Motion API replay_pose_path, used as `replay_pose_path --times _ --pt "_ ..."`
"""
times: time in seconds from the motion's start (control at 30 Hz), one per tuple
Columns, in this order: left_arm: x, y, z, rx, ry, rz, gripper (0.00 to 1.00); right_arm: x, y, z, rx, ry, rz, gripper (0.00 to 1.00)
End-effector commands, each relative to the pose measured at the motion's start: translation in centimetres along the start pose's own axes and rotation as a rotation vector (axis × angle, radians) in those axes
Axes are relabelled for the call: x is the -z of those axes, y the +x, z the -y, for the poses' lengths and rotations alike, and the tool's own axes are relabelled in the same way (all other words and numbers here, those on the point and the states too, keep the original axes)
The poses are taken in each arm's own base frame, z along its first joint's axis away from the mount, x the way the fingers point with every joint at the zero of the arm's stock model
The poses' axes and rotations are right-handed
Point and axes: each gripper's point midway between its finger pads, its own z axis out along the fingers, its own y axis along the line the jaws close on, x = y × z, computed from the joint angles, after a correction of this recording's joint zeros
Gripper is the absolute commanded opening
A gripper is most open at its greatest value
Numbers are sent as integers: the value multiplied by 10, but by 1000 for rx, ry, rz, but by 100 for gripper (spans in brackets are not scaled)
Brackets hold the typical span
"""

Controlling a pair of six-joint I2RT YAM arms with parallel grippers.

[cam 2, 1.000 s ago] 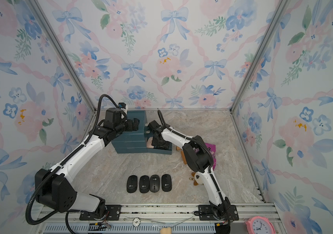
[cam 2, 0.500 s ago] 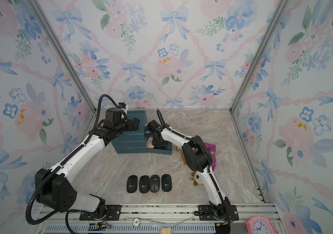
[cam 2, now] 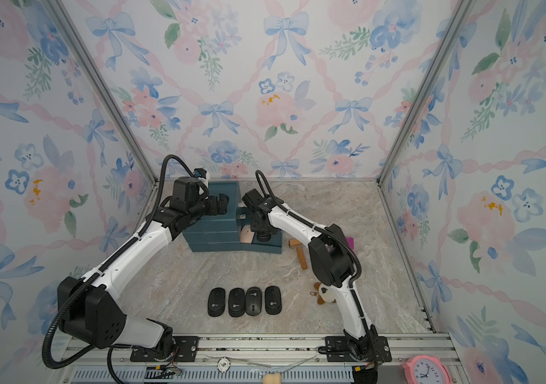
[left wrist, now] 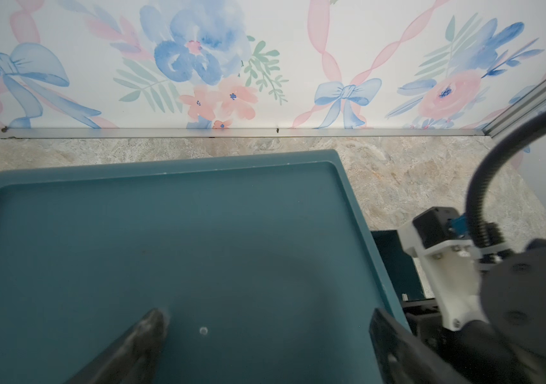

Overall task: Take the mice out of the drawer
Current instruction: Pick up the mouse from the drawer, then place the mouse at the center of the board.

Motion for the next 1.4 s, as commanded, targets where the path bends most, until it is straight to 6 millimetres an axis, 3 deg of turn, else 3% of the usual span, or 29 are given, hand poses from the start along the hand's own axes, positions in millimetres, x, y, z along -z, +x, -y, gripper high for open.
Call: replay_pose_path --times 0.0,0.17,0.4,0.7,0.87,1.13,1.37 --pt "3 19 -7 29 -19 -66 98 46 -19 13 60 2 75 33" --pt "4 20 -6 41 -14 -65 98 76 -5 23 150 -34 80 33" --pt "1 20 -5 53 -12 -71 98 99 50 67 144 -44 49 34" --pt "-2 19 -1 58 1 -76 98 76 158 144 103 64 -101 35" --pt "-1 18 -2 58 -9 -76 98 64 197 162 89 68 -153 35" --pt "3 19 -3 67 -21 -70 98 53 219 177 67 69 -161 35" --pt "5 23 -2 71 -28 -71 98 46 222 155 82 14 -173 36"
